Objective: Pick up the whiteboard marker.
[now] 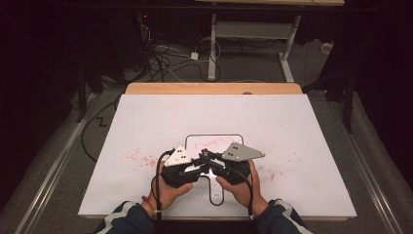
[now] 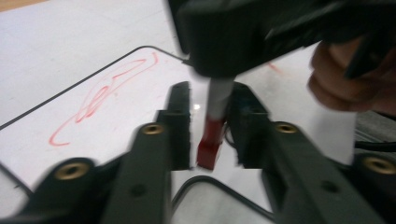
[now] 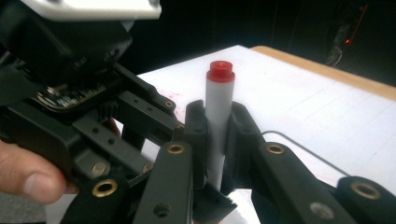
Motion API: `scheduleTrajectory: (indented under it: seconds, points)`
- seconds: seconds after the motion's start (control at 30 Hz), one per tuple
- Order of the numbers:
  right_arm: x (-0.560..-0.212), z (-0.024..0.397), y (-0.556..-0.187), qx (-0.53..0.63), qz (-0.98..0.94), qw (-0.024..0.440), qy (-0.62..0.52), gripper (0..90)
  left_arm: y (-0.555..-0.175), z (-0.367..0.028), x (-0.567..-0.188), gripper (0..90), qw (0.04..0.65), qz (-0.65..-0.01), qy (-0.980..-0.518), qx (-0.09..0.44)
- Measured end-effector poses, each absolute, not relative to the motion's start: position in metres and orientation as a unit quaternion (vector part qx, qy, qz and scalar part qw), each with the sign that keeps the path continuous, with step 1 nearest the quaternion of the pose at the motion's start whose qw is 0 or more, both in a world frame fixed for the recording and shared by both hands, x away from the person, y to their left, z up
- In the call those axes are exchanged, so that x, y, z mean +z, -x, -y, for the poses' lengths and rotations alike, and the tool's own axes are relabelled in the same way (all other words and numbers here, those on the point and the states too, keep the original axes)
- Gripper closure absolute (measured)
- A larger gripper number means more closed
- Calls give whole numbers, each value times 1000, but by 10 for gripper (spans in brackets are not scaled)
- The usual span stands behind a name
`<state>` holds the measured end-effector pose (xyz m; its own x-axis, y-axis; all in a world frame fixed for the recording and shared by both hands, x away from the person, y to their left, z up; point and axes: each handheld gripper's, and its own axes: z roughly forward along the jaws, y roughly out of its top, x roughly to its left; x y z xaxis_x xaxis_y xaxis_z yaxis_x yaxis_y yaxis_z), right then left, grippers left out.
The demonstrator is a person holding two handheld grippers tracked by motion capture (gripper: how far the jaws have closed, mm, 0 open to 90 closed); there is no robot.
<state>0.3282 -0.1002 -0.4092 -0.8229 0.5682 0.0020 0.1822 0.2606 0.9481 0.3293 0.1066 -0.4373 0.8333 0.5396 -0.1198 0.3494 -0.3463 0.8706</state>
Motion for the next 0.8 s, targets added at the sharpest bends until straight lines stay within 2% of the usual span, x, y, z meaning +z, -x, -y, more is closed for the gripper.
scheduleTrajectory:
  seconds: [0.07, 0.13, 0.2, 0.33, 0.4, 0.5, 0.8]
  points:
    - [-408, 104, -330, 558, -773, 177, -245, 811, -329, -109, -438, 512, 500, -271, -816, 104]
    - [-408, 108, -333, 559, -769, 178, -254, 811, -328, -113, -438, 443, 493, -260, -822, 116]
    - [-408, 112, -335, 559, -767, 186, -255, 811, -326, -116, -438, 338, 487, -256, -824, 132]
    - [-407, 119, -340, 558, -763, 192, -264, 812, -320, -132, -436, 246, 464, -236, -832, 191]
    - [-407, 123, -343, 557, -762, 196, -266, 812, -320, -136, -436, 223, 463, -235, -833, 193]
    - [-407, 128, -346, 557, -759, 199, -273, 812, -317, -153, -436, 205, 440, -228, -837, 231]
    - [-409, 139, -355, 553, -751, 212, -293, 812, -310, -196, -443, 206, 415, -246, -834, 268]
